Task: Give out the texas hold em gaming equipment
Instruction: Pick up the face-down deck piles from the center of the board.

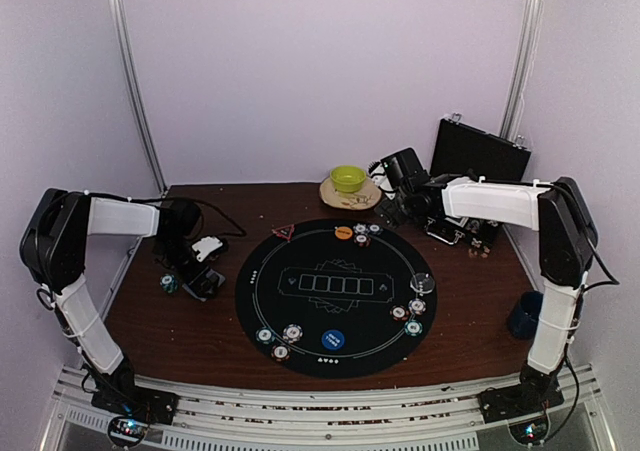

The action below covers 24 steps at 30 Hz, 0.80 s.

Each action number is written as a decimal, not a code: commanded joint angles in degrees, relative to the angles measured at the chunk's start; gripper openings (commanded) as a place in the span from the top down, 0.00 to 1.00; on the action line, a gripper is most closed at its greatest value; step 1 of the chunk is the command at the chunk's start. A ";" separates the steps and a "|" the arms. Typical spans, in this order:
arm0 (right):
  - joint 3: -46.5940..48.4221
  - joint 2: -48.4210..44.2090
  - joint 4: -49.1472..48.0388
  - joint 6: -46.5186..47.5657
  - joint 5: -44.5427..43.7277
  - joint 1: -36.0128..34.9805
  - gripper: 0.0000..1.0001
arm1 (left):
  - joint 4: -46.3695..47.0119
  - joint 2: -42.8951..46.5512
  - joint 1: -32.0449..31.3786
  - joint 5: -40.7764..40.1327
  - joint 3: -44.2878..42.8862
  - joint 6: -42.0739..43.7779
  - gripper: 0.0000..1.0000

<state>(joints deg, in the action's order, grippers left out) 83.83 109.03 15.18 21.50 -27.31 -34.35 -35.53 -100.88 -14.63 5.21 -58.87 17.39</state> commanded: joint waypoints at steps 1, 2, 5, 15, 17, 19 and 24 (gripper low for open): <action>-0.50 0.56 -1.10 0.53 -1.83 -0.41 0.00 | 0.52 -2.49 0.08 -0.05 1.66 -0.98 0.03; -0.63 0.49 -1.24 0.63 -1.89 -0.37 0.00 | 0.28 -2.71 0.23 0.65 1.51 -0.91 0.04; -0.77 0.39 -1.55 0.84 -2.11 -0.55 0.00 | -0.61 -3.43 1.31 3.12 0.80 -0.70 0.05; -1.02 0.24 -1.98 1.27 -2.57 -1.16 0.00 | -0.54 -5.36 1.71 2.39 1.79 -0.69 0.07; -1.04 0.22 -2.06 1.33 -2.64 -1.24 0.00 | -0.44 -5.68 1.76 1.83 2.06 -0.69 0.08; -1.04 0.13 -2.15 1.42 -2.66 -1.33 0.00 | -0.10 -5.52 1.71 0.57 2.42 -0.69 0.08; -1.08 0.13 -2.43 1.53 -2.91 -1.51 0.00 | 0.19 -5.03 1.64 -1.70 3.59 -0.43 0.11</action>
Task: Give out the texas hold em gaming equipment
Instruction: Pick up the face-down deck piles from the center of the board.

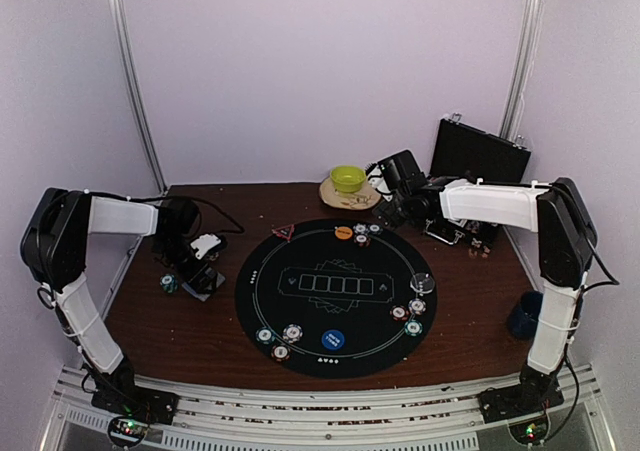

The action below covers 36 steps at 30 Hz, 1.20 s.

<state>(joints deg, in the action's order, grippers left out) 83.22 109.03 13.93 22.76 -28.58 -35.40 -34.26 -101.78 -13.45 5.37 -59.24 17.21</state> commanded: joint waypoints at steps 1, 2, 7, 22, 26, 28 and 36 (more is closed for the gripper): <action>-0.49 0.19 -1.27 0.26 -1.78 -0.44 0.00 | -1.17 -4.13 0.38 -1.77 4.18 -0.11 0.11; -0.51 0.20 -1.23 0.26 -1.87 -0.51 0.00 | -1.16 -4.12 0.39 -1.48 4.49 0.00 0.11; -0.65 -0.03 -1.57 0.43 -2.16 -0.71 0.00 | -1.69 -3.75 -0.68 -0.19 5.39 0.59 0.11; -0.86 0.12 -1.81 0.53 -2.19 -0.90 0.00 | -1.92 -3.72 -5.00 -0.67 4.02 1.56 0.39; -0.82 0.09 -1.72 0.35 -1.93 -0.90 0.00 | -1.38 -4.20 -4.96 -1.71 3.99 1.42 0.41; -0.87 0.00 -1.72 0.31 -1.63 -0.88 0.00 | -0.98 -4.09 -4.96 -2.47 3.98 1.47 0.44; 1.68 0.09 2.18 -2.67 6.26 -0.95 0.00 | -0.54 -2.00 -4.96 -2.62 4.23 2.54 0.55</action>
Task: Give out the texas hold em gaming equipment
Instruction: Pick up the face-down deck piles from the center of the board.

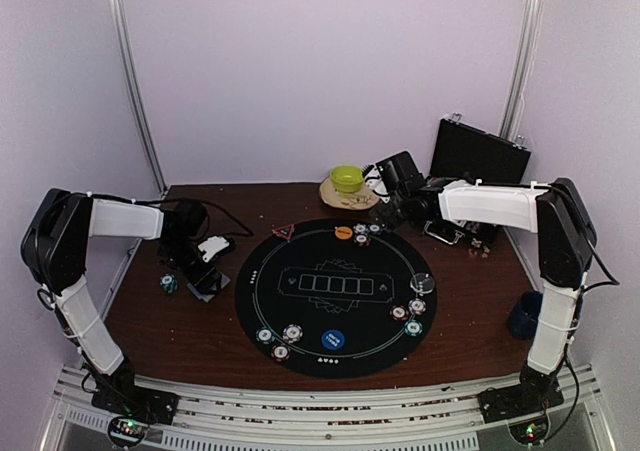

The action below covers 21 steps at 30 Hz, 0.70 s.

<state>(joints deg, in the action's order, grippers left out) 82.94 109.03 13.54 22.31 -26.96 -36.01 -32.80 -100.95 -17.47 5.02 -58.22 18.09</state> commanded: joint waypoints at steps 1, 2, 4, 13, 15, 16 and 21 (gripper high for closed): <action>2.62 0.24 3.22 -2.52 5.85 -0.35 0.00 | -2.01 -2.52 -0.95 -2.39 3.27 1.91 0.55; 3.36 0.46 3.97 -2.87 7.26 -0.36 0.00 | -2.01 -2.11 -0.98 -2.38 3.29 2.13 0.56; 5.01 1.01 5.40 -3.76 10.31 -0.38 0.00 | -2.12 -1.25 -0.98 -2.55 3.15 2.41 0.60; 9.85 1.52 9.60 -7.82 28.52 -0.58 0.00 | -3.06 2.37 -0.95 -0.46 1.87 4.45 0.65; 10.51 1.52 9.91 -8.02 30.51 -0.86 0.00 | -3.63 2.68 -0.94 0.47 1.34 4.74 0.66; 10.70 1.53 9.85 -8.07 31.22 -1.07 0.00 | -3.73 2.67 -0.98 0.80 1.04 4.81 0.65; 10.85 1.76 9.75 -7.95 34.25 -2.04 0.00 | -4.28 2.77 -0.98 2.32 -0.13 5.33 0.65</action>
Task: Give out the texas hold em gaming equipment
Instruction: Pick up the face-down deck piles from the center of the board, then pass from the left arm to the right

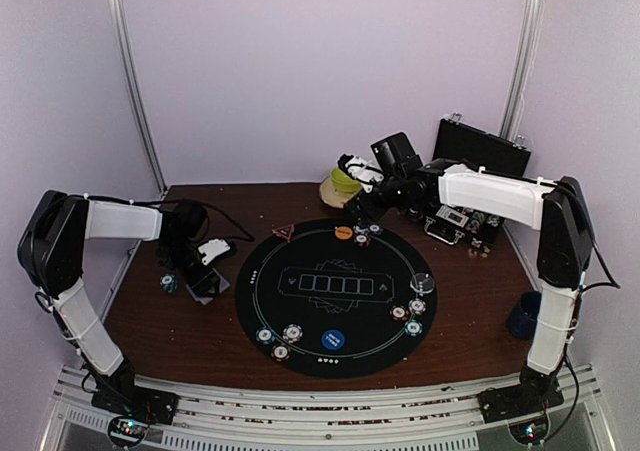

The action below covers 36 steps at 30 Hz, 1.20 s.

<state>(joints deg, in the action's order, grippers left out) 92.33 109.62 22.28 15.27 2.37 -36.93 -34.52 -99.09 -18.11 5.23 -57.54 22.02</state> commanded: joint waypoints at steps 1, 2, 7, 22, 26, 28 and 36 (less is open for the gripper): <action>1.51 1.33 1.00 -1.25 5.49 -1.34 0.00 | -2.57 0.95 -0.39 2.09 -1.03 1.36 0.65; 1.60 1.57 0.94 -1.73 6.42 -1.45 0.00 | -2.63 1.00 -0.35 2.23 -1.25 1.39 0.65; 3.51 3.39 1.80 -5.72 14.59 -1.48 0.00 | -3.58 2.32 -0.43 4.18 -3.23 2.20 0.65; 8.08 12.67 -1.31 -16.22 40.35 -1.46 0.04 | -7.71 3.36 -5.01 7.21 -10.61 4.88 0.65; 11.53 16.25 -2.42 -21.09 46.74 -1.50 0.07 | -9.44 3.59 -6.87 8.06 -14.16 5.20 0.64; 12.71 17.74 -4.24 -24.41 50.38 -1.48 0.09 | -9.94 3.56 -8.05 7.98 -15.26 5.35 0.64; 14.14 22.38 -14.11 -36.92 58.98 -1.61 0.11 | -12.17 2.08 -13.47 7.13 -19.26 5.19 0.64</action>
<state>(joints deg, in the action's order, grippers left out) 103.61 129.91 14.68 -13.93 55.37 -38.24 -45.15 -97.49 -29.23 11.79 -73.97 26.50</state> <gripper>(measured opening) 0.897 0.618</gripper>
